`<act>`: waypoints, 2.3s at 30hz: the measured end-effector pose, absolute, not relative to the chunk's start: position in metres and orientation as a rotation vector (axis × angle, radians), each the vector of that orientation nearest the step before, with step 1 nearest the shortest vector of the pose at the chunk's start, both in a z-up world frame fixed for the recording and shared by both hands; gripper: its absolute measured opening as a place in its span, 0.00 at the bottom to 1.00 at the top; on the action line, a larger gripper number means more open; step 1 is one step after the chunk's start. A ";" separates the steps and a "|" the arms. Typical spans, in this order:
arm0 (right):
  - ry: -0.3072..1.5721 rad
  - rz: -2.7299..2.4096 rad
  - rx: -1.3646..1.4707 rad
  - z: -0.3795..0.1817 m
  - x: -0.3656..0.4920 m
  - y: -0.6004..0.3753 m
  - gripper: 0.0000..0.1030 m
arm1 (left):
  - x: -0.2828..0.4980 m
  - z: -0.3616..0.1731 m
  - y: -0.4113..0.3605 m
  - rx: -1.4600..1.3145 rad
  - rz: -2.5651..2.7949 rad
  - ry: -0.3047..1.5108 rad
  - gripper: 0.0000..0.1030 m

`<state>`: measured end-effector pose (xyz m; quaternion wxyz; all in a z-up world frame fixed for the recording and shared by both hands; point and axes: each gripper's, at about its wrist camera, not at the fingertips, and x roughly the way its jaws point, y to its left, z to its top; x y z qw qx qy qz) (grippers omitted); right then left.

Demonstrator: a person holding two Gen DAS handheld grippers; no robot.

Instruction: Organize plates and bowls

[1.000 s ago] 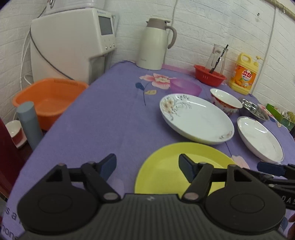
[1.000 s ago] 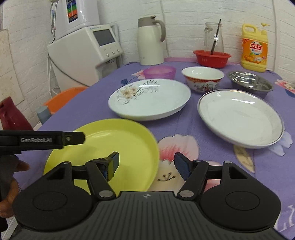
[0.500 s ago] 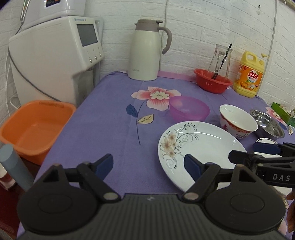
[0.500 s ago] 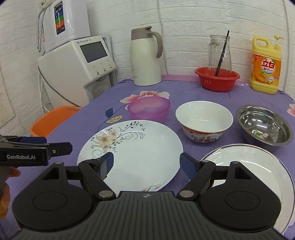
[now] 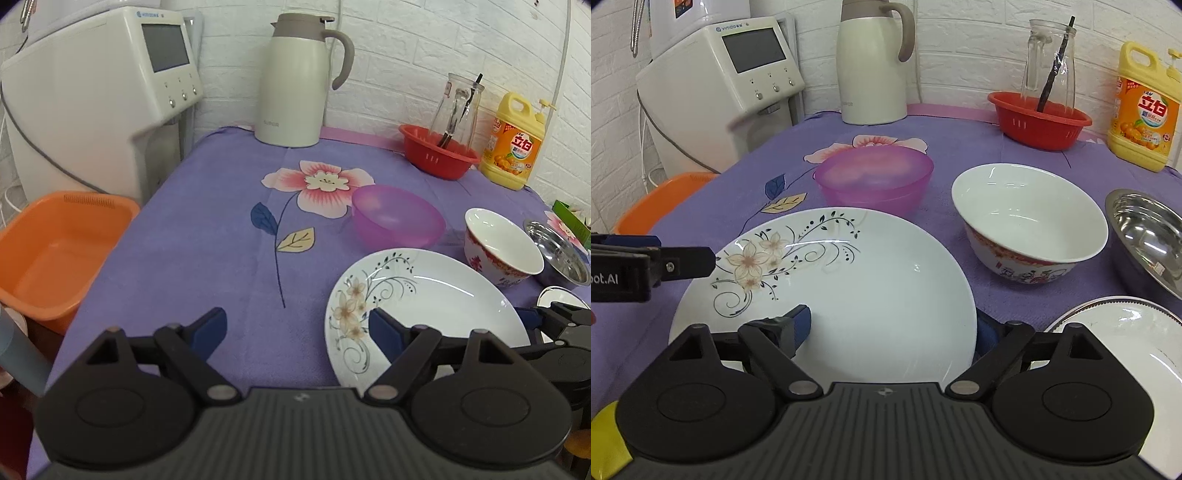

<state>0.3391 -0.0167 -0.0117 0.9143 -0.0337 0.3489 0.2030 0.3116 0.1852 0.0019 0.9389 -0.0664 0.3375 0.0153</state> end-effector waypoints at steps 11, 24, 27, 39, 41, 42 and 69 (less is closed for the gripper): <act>0.702 0.446 -0.061 -0.013 0.335 -0.022 1.00 | 0.324 -0.011 0.170 -0.114 0.013 0.733 0.79; 0.682 0.491 -0.082 -0.015 0.327 -0.021 1.00 | 0.329 -0.021 0.159 -0.115 0.002 0.750 0.71; 0.672 0.510 -0.090 -0.016 0.325 -0.019 1.00 | 0.328 -0.021 0.156 -0.114 0.006 0.744 0.68; 0.682 0.521 -0.088 -0.014 0.324 -0.022 1.00 | 0.318 -0.020 0.150 -0.140 0.036 0.719 0.51; 0.679 0.513 -0.087 -0.014 0.325 -0.023 1.00 | 0.319 -0.020 0.149 -0.151 0.046 0.718 0.48; 0.679 0.505 -0.080 -0.014 0.325 -0.024 1.00 | 0.320 -0.019 0.149 -0.157 0.053 0.722 0.46; 0.610 0.491 -0.004 0.025 0.235 -0.030 1.00 | 0.223 0.024 0.148 -0.199 0.045 0.636 0.39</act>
